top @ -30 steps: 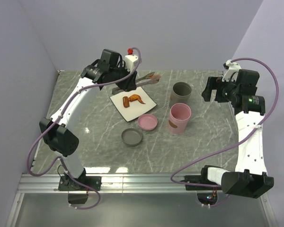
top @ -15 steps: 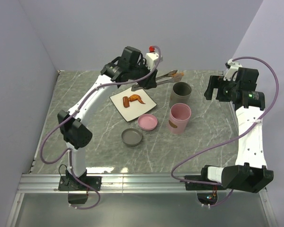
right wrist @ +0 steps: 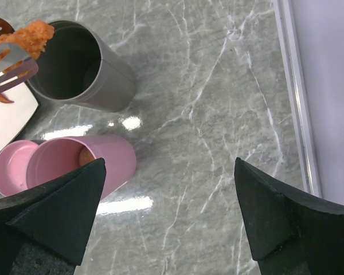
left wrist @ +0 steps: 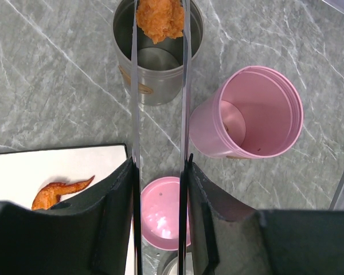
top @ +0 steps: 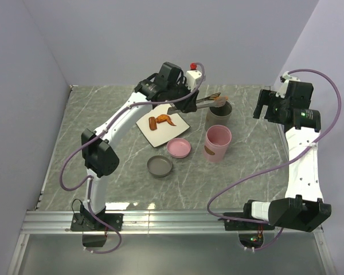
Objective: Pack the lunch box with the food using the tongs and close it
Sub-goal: Place the fake food in the packing box.
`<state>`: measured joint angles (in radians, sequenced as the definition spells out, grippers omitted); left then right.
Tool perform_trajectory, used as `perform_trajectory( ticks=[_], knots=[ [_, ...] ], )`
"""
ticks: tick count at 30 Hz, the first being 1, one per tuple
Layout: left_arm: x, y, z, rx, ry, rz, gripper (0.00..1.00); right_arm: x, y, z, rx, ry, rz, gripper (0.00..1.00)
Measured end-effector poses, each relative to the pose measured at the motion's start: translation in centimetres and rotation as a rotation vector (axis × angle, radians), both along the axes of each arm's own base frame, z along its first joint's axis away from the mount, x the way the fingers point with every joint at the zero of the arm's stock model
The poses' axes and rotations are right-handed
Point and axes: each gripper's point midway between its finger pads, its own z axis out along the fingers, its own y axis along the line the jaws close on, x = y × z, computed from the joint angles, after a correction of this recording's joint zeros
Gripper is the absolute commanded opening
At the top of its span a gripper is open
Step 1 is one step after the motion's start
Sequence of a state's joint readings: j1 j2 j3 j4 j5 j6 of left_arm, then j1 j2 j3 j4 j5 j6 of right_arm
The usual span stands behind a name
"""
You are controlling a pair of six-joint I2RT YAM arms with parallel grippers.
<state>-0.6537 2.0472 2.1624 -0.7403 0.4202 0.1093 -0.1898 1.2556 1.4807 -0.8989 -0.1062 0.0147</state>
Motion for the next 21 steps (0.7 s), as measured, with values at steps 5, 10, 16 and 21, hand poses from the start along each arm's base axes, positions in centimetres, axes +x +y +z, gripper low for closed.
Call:
perform_trajectory(
  ticks=[5, 10, 16, 21],
  knots=[
    [0.0, -0.3, -0.3, 0.003, 0.000, -0.003, 0.41, 0.3, 0.0, 0.0, 0.003, -0.012, 0.003, 1.00],
    [0.3, -0.8, -1.1, 0.017, 0.002, 0.004, 0.53, 0.4, 0.2, -0.5, 0.007, -0.023, 0.014, 1.00],
    [0.7, -1.1, -1.0, 0.010, -0.006, 0.010, 0.60, 0.4, 0.2, 0.2, -0.001, -0.052, 0.013, 1.00],
    [0.9, -1.2, -0.2, -0.003, -0.019, 0.024, 0.59, 0.4, -0.3, 0.1, -0.019, -0.048, -0.010, 1.00]
  ],
)
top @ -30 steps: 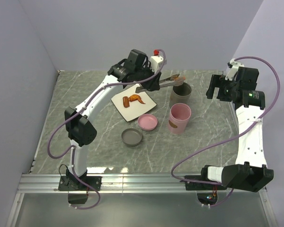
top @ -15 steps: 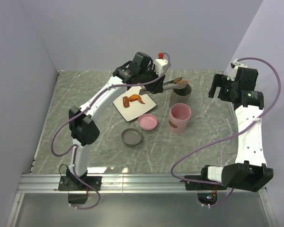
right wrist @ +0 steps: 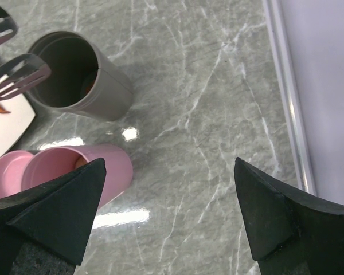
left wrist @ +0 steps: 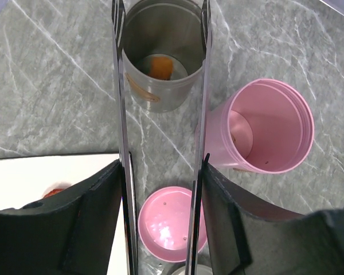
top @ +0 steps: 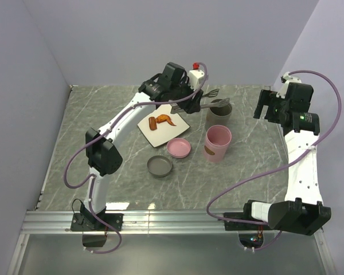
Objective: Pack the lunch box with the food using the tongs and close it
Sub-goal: Place the fake food in the packing box, then pick up the fake food from the plate.
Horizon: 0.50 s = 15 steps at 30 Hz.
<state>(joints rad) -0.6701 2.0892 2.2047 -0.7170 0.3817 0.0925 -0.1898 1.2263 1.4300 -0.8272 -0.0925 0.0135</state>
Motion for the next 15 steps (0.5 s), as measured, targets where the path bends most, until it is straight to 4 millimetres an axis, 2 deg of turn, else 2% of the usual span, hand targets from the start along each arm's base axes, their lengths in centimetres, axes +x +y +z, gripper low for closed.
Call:
perform_trajectory(
  ticks=[3, 7, 12, 15],
  knots=[
    [0.0, 0.7, 0.1, 0.003, 0.002, 0.015, 0.59, -0.1, -0.4, 0.0, -0.013, 0.003, -0.018, 1.00],
    [-0.7, 3.8, 1.3, 0.000, 0.016, 0.058, 0.58, -0.1, -0.4, 0.0, -0.022, 0.005, -0.010, 1.00],
    [-0.4, 11.6, 4.2, -0.034, 0.010, 0.200, 0.58, -0.1, -0.3, 0.0, -0.028, 0.006, 0.006, 1.00],
    [-0.5, 16.4, 4.9, -0.047, 0.011, 0.298, 0.59, -0.2, -0.2, -0.1, -0.026, 0.012, 0.014, 1.00]
  ],
)
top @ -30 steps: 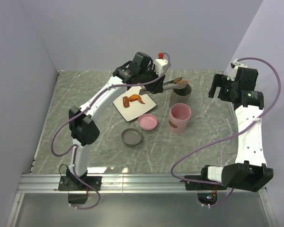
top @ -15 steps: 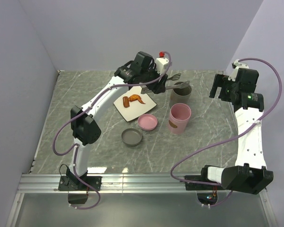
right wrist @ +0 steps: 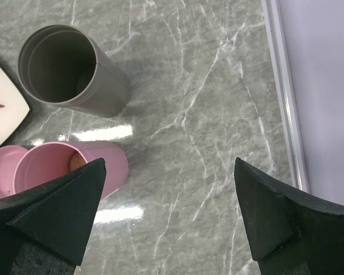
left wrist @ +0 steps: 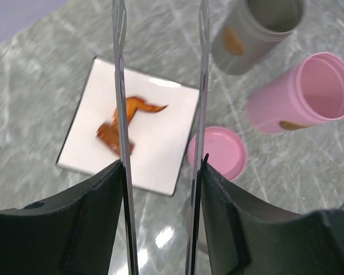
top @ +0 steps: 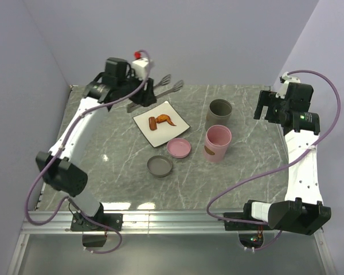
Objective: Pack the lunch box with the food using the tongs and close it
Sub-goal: Pick up the fake food from the plate.
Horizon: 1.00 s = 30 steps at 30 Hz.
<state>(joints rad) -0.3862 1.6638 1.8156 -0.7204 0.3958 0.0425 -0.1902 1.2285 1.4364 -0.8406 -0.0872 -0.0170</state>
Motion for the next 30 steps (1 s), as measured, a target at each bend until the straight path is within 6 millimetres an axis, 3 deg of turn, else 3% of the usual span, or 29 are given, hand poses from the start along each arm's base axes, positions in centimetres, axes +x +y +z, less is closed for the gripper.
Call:
perform_trajectory(
  ticks=[5, 16, 24, 30],
  knots=[
    [-1.2, 4.7, -1.7, 0.011, 0.047, 0.097, 0.56, 0.0, 0.2, -0.4, 0.008, 0.016, 0.012, 1.00],
    [-3.9, 9.5, -11.1, 0.117, 0.272, 0.318, 0.54, 0.2, 0.6, -0.6, 0.024, 0.026, 0.034, 1.00],
    [-5.2, 11.1, -14.5, 0.194, 0.314, 0.398, 0.55, 0.3, 0.7, -0.6, 0.030, 0.032, 0.040, 1.00],
    [-6.1, 9.8, -16.1, 0.250, 0.303, 0.390, 0.55, 0.2, 0.8, -0.7, 0.034, 0.034, 0.045, 1.00]
  ],
)
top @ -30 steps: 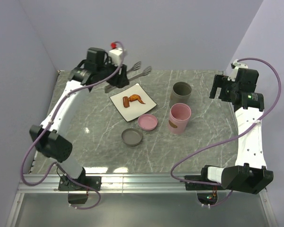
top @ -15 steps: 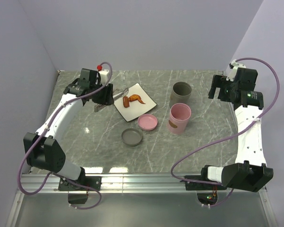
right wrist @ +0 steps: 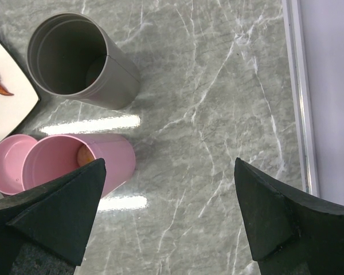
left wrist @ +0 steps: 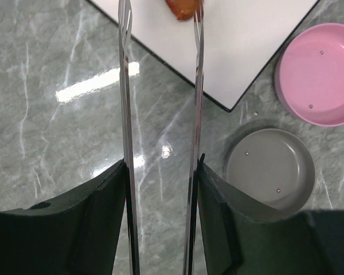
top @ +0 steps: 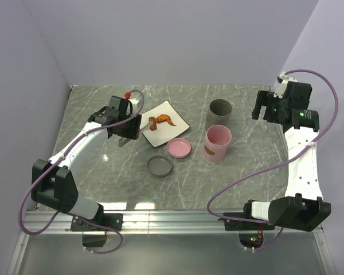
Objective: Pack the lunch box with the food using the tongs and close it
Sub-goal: Pick up the fake food from the plate.
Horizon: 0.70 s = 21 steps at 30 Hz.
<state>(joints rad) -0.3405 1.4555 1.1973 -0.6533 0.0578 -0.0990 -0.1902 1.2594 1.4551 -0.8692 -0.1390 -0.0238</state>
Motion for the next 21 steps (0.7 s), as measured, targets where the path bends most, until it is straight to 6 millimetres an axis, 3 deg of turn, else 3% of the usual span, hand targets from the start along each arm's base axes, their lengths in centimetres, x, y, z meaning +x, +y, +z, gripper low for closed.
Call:
perform_trajectory(
  ticks=[6, 14, 21],
  knots=[
    [0.4, -1.6, -0.2, 0.020, -0.029, -0.019, 0.55, 0.0, 0.0, 0.0, 0.001, 0.000, 0.001, 1.00],
    [0.9, -2.7, -2.9, 0.073, 0.025, -0.021, 0.55, 0.0, 0.0, 0.0, 0.000, 0.000, 0.000, 1.00],
    [1.6, -4.0, -2.9, 0.096, 0.012, -0.036, 0.55, 0.0, 0.0, 0.0, 0.000, 0.000, 0.000, 1.00]
  ],
)
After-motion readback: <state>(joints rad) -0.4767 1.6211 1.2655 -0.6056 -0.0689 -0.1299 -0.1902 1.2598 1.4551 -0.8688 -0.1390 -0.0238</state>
